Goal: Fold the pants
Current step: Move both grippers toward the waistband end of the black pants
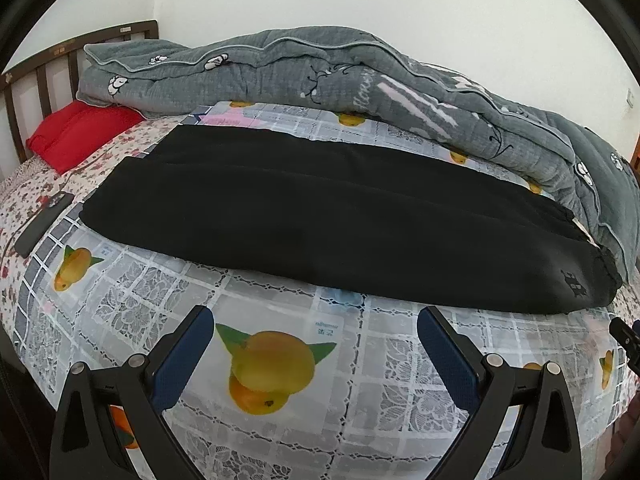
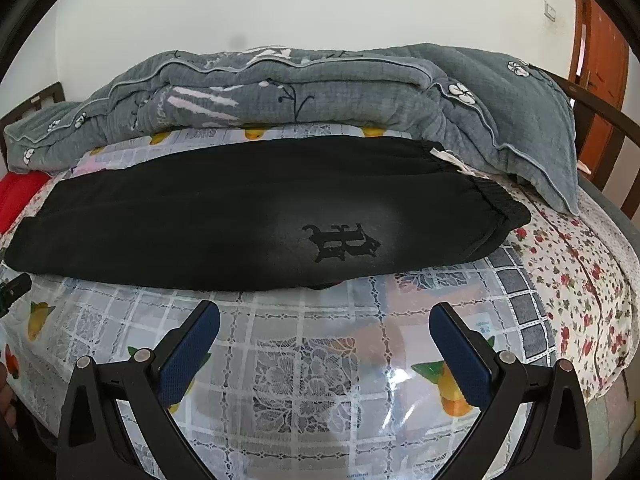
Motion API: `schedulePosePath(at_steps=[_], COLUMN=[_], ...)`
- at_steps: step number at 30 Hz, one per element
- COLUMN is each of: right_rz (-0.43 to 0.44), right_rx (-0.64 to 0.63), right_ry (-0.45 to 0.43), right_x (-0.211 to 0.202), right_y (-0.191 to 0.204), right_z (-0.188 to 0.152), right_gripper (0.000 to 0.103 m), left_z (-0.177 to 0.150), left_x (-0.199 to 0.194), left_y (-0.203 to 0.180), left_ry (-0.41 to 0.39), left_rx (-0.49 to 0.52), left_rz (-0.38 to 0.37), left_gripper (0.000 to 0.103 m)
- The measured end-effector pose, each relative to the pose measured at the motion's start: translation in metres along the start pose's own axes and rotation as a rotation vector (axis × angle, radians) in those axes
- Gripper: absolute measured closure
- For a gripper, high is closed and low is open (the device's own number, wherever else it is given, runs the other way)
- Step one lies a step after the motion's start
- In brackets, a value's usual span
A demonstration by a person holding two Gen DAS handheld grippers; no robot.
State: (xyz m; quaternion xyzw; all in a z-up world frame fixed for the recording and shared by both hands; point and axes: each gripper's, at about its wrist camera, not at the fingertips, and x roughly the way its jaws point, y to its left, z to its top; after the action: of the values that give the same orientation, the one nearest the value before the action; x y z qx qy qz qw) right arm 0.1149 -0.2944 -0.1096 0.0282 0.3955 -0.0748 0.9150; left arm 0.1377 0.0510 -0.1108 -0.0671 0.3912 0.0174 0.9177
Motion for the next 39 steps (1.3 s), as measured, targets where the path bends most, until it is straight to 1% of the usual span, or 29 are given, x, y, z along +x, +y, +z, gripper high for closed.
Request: schedulePosePath(at_steps=[10, 12, 14, 19, 24, 25, 29, 34, 37, 39], right_rz=[-0.007, 0.001, 0.011, 0.018, 0.036, 0.039, 0.051, 0.067, 0.066, 0.069], right_rx=[0.014, 0.023, 0.026, 0.028, 0.081, 0.095, 0.145, 0.182, 0.195, 0.203], right_ry=[0.008, 0.026, 0.047, 0.042, 0.052, 0.056, 0.070, 0.080, 0.073, 0.071], right_x=[0.017, 0.023, 0.029, 0.038, 0.052, 0.056, 0.068, 0.079, 0.082, 0.086], right_y=[-0.004, -0.006, -0.007, -0.011, -0.027, -0.031, -0.046, -0.059, -0.063, -0.065], right_z=[0.003, 0.004, 0.005, 0.006, 0.009, 0.009, 0.009, 0.011, 0.013, 0.014], right_gripper=[0.001, 0.001, 0.006, 0.010, 0.019, 0.022, 0.030, 0.036, 0.039, 0.043], left_z=[0.002, 0.002, 0.004, 0.006, 0.008, 0.009, 0.012, 0.016, 0.019, 0.020], left_x=[0.014, 0.018, 0.023, 0.033, 0.042, 0.045, 0.053, 0.063, 0.070, 0.074], left_y=[0.020, 0.025, 0.032, 0.045, 0.059, 0.062, 0.074, 0.090, 0.095, 0.098], left_ry=[0.016, 0.020, 0.026, 0.035, 0.040, 0.043, 0.063, 0.068, 0.074, 0.079], left_rx=[-0.022, -0.031, -0.044, -0.065, -0.082, -0.088, -0.120, -0.186, -0.203, -0.215], left_rz=[0.037, 0.047, 0.056, 0.054, 0.019, 0.012, 0.009, -0.015, -0.020, -0.030], left_gripper=[0.001, 0.001, 0.001, 0.001, 0.003, 0.003, 0.003, 0.003, 0.004, 0.007])
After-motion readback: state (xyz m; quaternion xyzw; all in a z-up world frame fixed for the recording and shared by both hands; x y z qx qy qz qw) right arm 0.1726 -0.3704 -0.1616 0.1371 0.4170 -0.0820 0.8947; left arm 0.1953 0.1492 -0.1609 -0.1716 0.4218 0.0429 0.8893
